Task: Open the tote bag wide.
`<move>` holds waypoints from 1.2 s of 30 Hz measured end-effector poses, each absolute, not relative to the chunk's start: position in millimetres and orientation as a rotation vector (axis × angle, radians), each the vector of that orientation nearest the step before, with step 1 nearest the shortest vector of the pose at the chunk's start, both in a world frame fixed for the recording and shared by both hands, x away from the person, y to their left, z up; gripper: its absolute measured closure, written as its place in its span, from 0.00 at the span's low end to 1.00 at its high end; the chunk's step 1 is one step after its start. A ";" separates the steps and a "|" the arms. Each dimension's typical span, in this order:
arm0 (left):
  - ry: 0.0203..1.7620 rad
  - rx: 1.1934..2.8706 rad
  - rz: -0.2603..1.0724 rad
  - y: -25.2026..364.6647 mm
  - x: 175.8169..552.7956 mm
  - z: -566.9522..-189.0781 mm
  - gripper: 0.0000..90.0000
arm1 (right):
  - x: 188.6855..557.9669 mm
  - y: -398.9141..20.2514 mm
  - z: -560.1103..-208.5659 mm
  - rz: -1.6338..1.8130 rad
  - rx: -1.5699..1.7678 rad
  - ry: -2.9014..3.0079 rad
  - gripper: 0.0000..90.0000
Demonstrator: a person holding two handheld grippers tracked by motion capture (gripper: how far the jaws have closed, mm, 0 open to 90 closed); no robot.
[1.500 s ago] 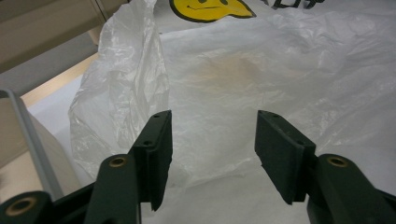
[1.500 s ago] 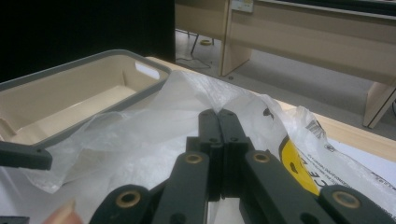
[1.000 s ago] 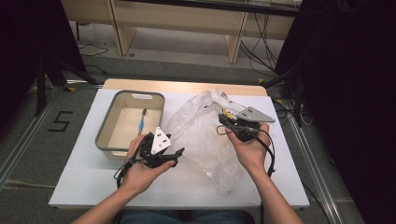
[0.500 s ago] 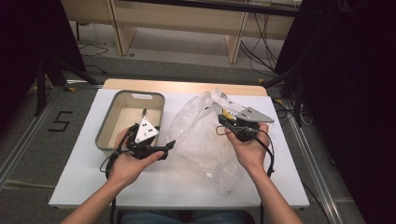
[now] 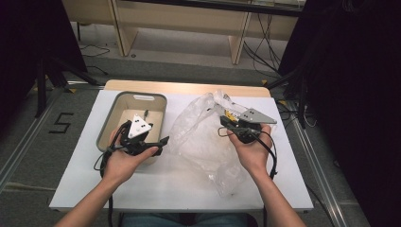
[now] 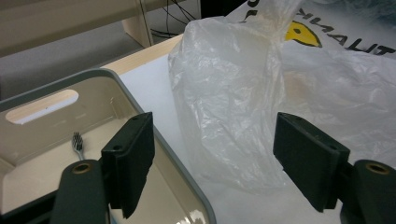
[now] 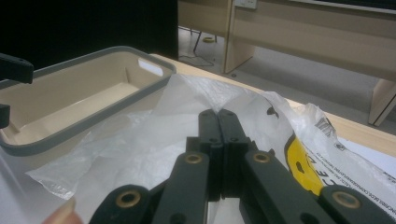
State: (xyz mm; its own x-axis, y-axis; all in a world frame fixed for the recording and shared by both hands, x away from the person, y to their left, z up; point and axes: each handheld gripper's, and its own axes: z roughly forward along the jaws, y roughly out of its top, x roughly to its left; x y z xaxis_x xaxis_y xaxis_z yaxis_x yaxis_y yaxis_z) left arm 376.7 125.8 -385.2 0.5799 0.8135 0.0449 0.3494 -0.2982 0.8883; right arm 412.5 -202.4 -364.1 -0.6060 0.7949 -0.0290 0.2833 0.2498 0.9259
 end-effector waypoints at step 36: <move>1.098 1.885 0.674 153.2 394.6 -387.2 0.33 | 412.0 -205.0 -365.7 1.340 0.982 2.027 1.00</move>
State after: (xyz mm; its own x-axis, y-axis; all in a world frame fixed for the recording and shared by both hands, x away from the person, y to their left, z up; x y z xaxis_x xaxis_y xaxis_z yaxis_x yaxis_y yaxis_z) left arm 394.6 153.2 -387.2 0.4737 0.8798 0.0391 0.4331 -0.2714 0.8595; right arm 412.0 -205.0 -365.7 -0.6054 0.7955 -0.0270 0.2869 0.2497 0.9249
